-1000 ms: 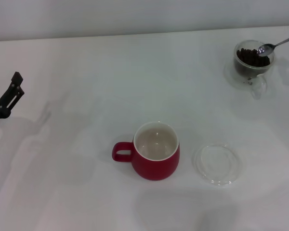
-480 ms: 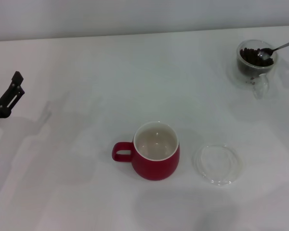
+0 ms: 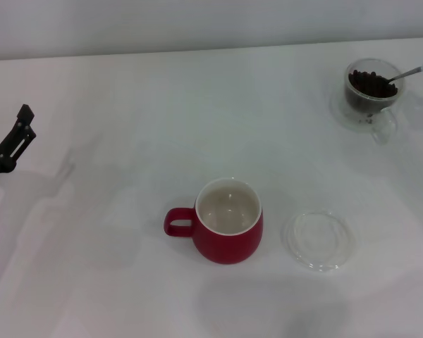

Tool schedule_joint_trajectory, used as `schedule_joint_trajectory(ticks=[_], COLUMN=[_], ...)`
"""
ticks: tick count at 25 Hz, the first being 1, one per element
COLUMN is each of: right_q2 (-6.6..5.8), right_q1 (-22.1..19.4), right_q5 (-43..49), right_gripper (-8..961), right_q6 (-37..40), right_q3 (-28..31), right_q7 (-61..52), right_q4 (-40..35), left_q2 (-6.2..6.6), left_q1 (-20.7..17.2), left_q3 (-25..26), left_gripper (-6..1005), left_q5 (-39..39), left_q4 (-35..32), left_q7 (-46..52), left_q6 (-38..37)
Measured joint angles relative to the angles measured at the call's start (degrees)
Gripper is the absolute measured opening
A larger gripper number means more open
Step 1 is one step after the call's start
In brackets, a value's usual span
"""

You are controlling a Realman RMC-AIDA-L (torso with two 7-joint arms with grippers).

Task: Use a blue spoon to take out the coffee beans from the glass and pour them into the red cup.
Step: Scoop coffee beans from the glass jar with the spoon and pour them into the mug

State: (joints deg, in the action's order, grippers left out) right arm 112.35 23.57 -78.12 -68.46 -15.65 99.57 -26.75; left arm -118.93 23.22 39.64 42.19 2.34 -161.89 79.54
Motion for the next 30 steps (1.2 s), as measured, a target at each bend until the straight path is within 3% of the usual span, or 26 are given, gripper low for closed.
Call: schedule_joint_trajectory(ticks=[17, 25, 30], right_q2=[-0.73, 1.17, 1.43], right_q1=[-1.7, -3.0, -3.5], right_q5=[0.0, -1.2, -3.0], right_gripper=[148, 148, 149], right_q6=[0.1, 3.8, 4.2], right_q3=[-1.9, -1.2, -1.1], right_q7=[-24.4, -27.8, -28.2], right_q4=[1.0, 1.5, 2.2], left_q2=[0.01, -0.17, -0.16], left_q1=[0.0, -0.5, -0.9], left_q3=[0.0, 0.0, 0.0], left_gripper=[877, 876, 876], left_q5=[0.0, -0.2, -0.3], left_q4=[-0.2, 0.0, 0.0], left_q7=[0.0, 0.0, 0.0], left_q6=[0.0, 0.0, 0.1])
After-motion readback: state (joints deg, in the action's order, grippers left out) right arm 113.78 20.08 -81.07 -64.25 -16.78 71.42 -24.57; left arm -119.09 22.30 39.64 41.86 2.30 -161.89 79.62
